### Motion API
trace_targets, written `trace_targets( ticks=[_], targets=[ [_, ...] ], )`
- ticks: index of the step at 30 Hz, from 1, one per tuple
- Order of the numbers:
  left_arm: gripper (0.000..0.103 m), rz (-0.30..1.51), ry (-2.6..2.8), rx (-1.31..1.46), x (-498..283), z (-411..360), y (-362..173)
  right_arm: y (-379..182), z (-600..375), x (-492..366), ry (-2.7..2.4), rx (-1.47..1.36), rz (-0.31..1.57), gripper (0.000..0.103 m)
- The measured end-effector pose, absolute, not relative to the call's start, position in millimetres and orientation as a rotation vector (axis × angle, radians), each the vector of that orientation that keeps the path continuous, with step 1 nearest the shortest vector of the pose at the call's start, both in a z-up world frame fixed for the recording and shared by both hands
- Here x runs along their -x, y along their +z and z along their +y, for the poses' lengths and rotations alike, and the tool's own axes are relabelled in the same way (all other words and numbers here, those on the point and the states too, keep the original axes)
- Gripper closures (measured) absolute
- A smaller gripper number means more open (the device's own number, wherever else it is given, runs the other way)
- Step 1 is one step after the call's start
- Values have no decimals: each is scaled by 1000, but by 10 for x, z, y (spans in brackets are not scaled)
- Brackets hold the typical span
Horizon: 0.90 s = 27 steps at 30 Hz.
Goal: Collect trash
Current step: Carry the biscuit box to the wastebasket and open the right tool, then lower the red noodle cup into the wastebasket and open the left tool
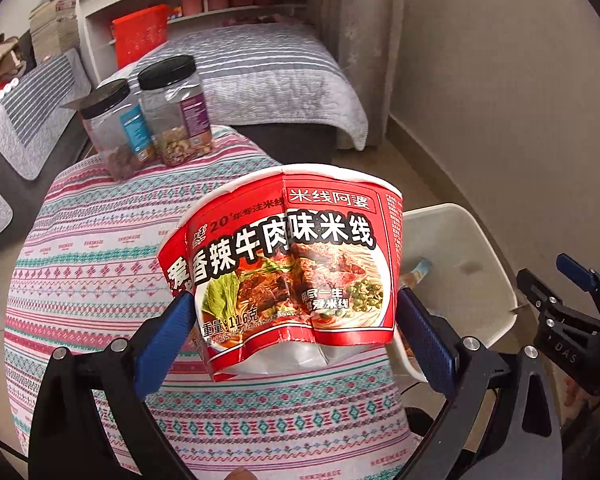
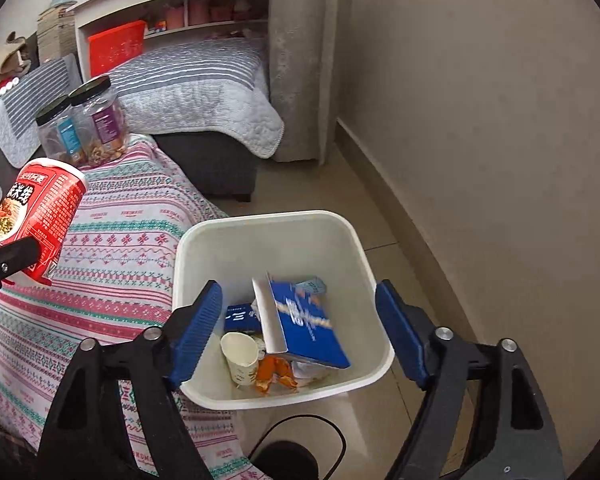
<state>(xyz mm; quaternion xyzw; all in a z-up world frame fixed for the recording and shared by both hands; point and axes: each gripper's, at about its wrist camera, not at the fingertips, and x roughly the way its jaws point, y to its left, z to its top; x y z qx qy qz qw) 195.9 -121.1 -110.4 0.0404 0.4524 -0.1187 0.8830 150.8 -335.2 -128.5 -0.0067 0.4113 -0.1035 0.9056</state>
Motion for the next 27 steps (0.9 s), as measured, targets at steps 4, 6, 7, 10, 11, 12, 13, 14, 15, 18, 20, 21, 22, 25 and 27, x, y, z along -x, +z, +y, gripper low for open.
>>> trace_targets(
  ticks=[4,6,7,10,11,12,13,14,15,18,20,21,22,25,27],
  targets=[
    [7,927,-304,-80,-1958,-1485,-1111,-1203,-3548,-1424,-287,-39,818,15],
    [7,924,-330,-82,-1948,-1610,-1123,-1158,-3700,-1362,-324,-92,801,13],
    [7,920,-340,-83,-1936,-1658,-1126,-1137,-3757,-1338,-339,-112,792,11],
    [7,913,-372,-84,-1919,-1830,-1143,-1057,-3936,-1215,-394,-147,751,8],
    [7,912,-379,-83,-1907,-1890,-1141,-1042,-3963,-1191,-408,-150,740,8],
    [7,912,-391,-79,-1904,-1949,-1147,-1023,-3999,-1164,-425,-152,728,8],
    [7,913,-402,-75,-1905,-1991,-1153,-1017,-4031,-1146,-437,-153,719,7],
    [7,916,-413,-72,-1905,-2037,-1162,-1006,-4063,-1120,-451,-155,710,7],
    [7,919,-426,-68,-1901,-2096,-1175,-998,-4089,-1095,-462,-156,704,7],
    [6,925,-470,-60,-1891,-2261,-1223,-984,-4161,-1062,-495,-164,690,7],
    [6,929,-494,-53,-1891,-2350,-1258,-979,-4200,-1037,-513,-172,682,7],
    [6,936,-505,-55,-1881,-2394,-1270,-970,-4205,-1050,-519,-176,676,7],
    [6,945,-516,-59,-1873,-2412,-1285,-956,-4207,-1035,-526,-177,668,7],
    [6,951,-535,-62,-1857,-2429,-1297,-891,-4192,-955,-550,-166,635,7],
    [6,959,-548,-45,-1858,-2401,-1278,-848,-4184,-933,-555,-169,616,7]
  ],
)
